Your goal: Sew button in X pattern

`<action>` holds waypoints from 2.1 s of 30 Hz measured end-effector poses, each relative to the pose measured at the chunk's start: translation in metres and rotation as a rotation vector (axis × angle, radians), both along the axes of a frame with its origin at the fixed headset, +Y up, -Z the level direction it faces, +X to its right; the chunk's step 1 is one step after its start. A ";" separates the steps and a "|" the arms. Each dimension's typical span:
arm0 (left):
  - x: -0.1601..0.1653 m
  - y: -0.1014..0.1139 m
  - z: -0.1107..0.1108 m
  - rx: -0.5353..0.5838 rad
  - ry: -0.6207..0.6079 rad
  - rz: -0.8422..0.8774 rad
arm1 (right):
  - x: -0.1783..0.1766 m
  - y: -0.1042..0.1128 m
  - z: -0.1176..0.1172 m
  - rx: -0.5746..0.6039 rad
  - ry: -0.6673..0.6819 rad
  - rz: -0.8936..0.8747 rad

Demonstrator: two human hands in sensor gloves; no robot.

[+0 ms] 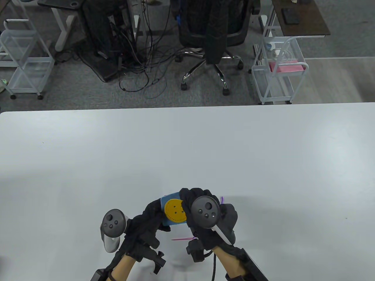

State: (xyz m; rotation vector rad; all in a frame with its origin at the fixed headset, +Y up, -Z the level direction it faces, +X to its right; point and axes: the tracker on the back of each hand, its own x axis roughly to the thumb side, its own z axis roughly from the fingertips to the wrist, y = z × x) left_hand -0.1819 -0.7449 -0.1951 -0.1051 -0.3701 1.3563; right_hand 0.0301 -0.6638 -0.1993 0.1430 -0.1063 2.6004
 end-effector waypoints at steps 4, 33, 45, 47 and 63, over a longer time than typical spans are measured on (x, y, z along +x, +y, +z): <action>0.001 0.000 0.000 0.006 -0.005 -0.015 | -0.006 -0.003 0.003 0.032 -0.024 0.059; 0.004 -0.001 0.001 0.010 -0.048 -0.042 | -0.005 -0.018 0.007 0.060 -0.024 0.152; 0.002 -0.006 0.001 -0.002 -0.037 -0.038 | 0.000 -0.023 -0.001 -0.016 0.013 0.094; 0.000 -0.010 0.001 -0.030 -0.015 0.047 | 0.003 -0.024 -0.002 -0.026 0.016 0.071; 0.000 -0.005 -0.002 -0.018 -0.061 -0.035 | 0.008 -0.022 -0.002 -0.006 0.077 -0.104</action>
